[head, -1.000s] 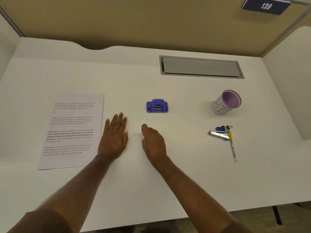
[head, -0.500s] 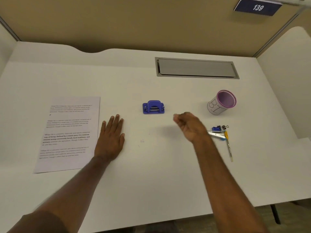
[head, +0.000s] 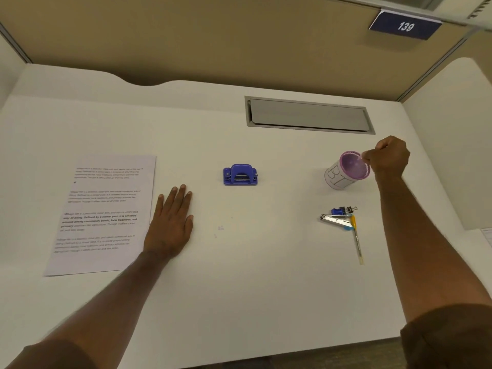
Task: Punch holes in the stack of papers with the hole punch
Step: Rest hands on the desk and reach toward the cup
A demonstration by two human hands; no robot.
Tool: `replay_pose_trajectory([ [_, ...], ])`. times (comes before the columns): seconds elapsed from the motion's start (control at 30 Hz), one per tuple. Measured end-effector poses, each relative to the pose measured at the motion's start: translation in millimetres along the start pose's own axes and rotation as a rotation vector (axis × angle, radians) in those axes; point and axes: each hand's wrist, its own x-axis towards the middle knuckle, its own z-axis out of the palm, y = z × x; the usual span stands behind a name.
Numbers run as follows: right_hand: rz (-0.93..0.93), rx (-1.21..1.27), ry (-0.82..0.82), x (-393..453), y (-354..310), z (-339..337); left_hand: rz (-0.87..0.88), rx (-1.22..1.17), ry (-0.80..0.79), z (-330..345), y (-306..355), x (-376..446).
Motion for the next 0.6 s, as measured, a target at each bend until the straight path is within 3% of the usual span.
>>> replay_pose_trajectory([
  [0.2,-0.047,-0.121,-0.014,0,-3,13,0.001,0.003,-0.002,0,0,0],
  [0.6,-0.017,-0.073,-0.065,-13,-7,14,0.000,-0.004,-0.005,3,-3,1],
])
